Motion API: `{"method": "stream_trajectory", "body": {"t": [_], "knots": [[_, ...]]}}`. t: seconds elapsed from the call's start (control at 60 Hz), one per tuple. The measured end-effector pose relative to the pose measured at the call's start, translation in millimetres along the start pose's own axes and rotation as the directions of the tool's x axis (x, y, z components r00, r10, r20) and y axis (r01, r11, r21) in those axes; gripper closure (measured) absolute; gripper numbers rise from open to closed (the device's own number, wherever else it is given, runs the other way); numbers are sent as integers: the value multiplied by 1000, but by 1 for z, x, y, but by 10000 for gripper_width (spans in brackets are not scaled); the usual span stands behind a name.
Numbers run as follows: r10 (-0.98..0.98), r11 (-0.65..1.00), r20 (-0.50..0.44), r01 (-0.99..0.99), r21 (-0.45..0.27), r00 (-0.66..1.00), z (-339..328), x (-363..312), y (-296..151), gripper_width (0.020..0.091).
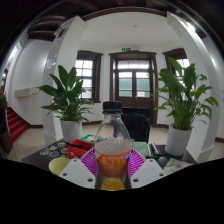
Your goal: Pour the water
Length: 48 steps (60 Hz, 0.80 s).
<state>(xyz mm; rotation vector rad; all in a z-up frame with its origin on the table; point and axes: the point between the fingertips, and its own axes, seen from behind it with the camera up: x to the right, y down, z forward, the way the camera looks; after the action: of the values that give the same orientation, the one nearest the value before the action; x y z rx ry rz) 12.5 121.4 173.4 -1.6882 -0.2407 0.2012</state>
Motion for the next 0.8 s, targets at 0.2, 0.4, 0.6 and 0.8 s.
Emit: {"method": "stream_trajectory", "body": {"t": [0.2, 0.4, 0.6, 0.8], "knots": [[35, 999, 6, -35, 24, 999, 5, 4, 36, 756], [20, 999, 3, -20, 37, 1000, -1, 1, 37, 743], [19, 1000, 11, -19, 14, 1000, -1, -2, 37, 611], [64, 997, -41, -66, -48, 997, -25, 3, 46, 232]]}}
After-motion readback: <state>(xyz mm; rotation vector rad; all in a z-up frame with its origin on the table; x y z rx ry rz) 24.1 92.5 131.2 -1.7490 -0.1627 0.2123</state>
